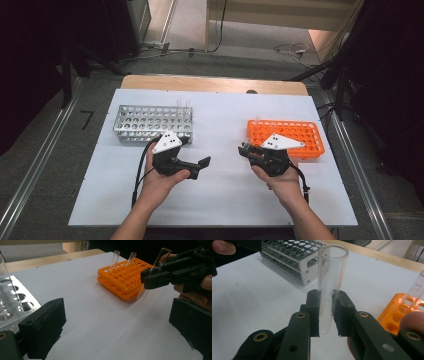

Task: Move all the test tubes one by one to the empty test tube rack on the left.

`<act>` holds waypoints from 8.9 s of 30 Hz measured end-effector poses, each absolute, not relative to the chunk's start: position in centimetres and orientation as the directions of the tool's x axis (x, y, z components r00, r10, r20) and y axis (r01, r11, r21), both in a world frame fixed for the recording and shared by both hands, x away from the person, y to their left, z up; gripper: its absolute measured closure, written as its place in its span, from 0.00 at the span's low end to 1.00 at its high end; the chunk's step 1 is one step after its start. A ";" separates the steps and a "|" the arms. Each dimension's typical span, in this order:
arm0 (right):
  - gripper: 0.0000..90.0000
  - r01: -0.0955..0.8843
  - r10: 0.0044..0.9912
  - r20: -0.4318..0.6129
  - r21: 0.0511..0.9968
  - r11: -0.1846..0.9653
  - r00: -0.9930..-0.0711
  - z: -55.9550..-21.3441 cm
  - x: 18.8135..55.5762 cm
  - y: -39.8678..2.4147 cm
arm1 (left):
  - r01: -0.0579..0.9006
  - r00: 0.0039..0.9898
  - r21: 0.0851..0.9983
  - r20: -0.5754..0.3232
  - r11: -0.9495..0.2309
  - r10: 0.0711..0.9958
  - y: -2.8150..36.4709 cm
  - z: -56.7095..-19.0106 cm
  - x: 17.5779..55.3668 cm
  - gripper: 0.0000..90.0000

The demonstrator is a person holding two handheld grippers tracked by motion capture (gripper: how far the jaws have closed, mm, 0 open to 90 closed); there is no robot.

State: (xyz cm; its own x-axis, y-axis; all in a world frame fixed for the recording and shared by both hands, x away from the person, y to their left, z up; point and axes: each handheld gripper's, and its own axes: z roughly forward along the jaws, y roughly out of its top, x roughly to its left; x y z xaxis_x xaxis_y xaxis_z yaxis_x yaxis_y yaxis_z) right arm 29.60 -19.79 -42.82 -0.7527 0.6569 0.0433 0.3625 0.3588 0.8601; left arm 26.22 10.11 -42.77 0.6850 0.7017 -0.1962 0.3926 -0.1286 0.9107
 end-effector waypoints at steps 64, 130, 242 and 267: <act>0.80 0.305 0.495 0.040 0.830 0.467 -0.868 -44.2 26.6 -13.3 | 0.326 0.763 0.926 -0.138 -0.192 0.632 6.3 -42.6 24.7 0.84; 0.03 0.409 0.689 0.107 0.865 0.291 -0.717 -45.2 27.0 -31.4 | 0.358 0.609 0.928 -0.150 -0.101 0.779 14.1 -40.6 30.7 0.84; 0.04 0.425 0.700 0.127 0.864 0.271 -0.702 -45.8 27.6 -31.9 | 0.457 0.406 0.889 -0.169 -0.039 0.898 17.1 -42.2 39.4 0.49; 0.04 0.433 0.722 0.126 0.864 0.258 -0.680 -44.4 28.8 -30.8 | 0.388 0.543 0.918 -0.159 -0.079 0.825 14.5 -41.3 31.2 0.00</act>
State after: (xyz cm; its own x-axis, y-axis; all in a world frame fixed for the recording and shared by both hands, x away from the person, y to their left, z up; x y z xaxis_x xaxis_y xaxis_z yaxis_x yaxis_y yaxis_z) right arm 28.84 -30.79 -44.45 -0.6803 0.7220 0.1259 0.4332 0.2575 0.8637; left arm 31.25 14.52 -41.30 0.5427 0.8248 -0.1586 0.3878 -0.0785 0.9184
